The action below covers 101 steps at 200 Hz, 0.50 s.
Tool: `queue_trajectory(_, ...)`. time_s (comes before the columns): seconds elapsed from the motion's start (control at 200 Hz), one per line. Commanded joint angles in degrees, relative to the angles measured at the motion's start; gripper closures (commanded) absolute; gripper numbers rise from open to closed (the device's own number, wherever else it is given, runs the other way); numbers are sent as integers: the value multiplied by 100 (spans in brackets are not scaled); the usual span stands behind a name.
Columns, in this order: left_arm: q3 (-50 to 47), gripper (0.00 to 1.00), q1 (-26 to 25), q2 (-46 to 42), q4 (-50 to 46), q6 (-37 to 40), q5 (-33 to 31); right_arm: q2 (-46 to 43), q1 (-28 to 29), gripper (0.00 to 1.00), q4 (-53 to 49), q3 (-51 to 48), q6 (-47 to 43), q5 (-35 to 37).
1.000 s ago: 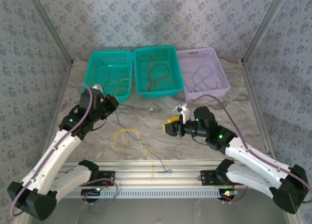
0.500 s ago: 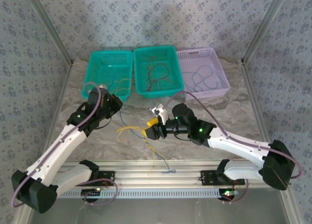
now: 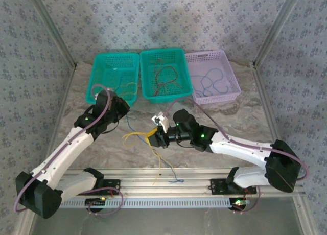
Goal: Untangle the cables
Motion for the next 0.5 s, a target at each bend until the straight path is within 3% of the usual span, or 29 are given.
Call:
queue_trajectory(0.0,237,100,3,-55,147,123,-102,56,31,90,253,-50,86,15)
queue_trajectory(0.055,231,100,2,-85,112,145,-123,-8,27,100,221,-59,82,151)
queue_trajectory(0.16,231,100,40,-180,4,223,-196,-254,13,100,-56,-67,-49,654)
queue_trajectory(0.275,330,100,305,-402,-266,431,-192,-787,-307,100,-439,-340,22,1826)
queue_trajectory(0.5,753,100,1075,-816,-1067,1137,-61,-2064,-2270,100,-1036,-1206,844,2772)
